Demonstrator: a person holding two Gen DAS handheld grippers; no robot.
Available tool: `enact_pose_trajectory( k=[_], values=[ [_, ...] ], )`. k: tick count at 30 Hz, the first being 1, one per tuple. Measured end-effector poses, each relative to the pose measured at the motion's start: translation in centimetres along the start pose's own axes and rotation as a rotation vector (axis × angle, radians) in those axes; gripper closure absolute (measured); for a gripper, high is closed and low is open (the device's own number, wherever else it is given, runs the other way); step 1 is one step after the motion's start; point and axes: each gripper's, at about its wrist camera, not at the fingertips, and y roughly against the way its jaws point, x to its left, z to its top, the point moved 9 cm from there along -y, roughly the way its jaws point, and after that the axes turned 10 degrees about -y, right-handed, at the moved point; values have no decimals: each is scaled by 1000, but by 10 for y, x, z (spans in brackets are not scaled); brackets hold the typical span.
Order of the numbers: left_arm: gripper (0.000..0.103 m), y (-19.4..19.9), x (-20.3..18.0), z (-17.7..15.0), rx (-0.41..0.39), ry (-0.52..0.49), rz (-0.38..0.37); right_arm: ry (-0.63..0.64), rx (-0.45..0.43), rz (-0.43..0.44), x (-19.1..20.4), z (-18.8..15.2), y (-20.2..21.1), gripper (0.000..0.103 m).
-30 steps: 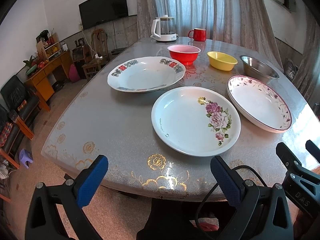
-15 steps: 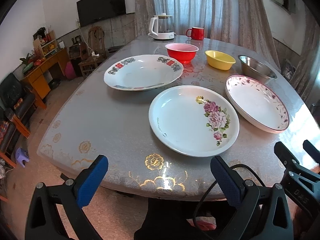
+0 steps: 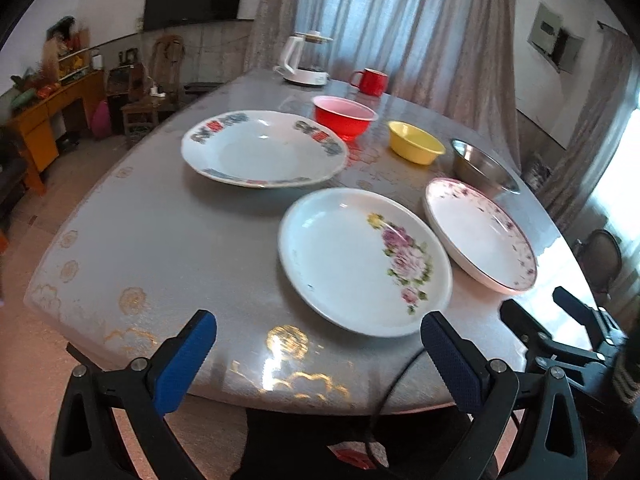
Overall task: Organize plates and bowls
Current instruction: 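Reach the right gripper to the red-patterned white plate rim and grasp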
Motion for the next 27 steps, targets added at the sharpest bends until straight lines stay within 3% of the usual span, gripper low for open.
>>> enact_pose_trajectory(
  k=[5, 9, 13, 15, 18, 21, 24, 27],
  values=[
    [0, -11, 20, 0, 50, -1, -1, 36, -50, 12, 8, 10, 3, 1],
    [0, -15, 44, 4, 49, 87, -44, 85, -85, 58, 15, 22, 1, 0],
    [0, -15, 67, 17, 0, 228, -205, 92, -79, 55, 16, 33, -6, 0],
    [0, -16, 78, 23, -12, 272, -245, 92, -72, 60, 18, 39, -10, 0],
    [0, -16, 93, 33, -25, 242, -179, 126, -57, 41, 23, 46, -18, 0],
    [0, -10, 108, 51, -118, 218, -131, 150, -42, 16, 26, 52, -24, 1],
    [0, -13, 123, 66, -162, 235, -135, 152, -4, 23, 31, 60, -35, 2],
    [0, -26, 137, 78, -153, 269, -160, 120, 29, 66, 36, 69, -45, 4]
  ],
)
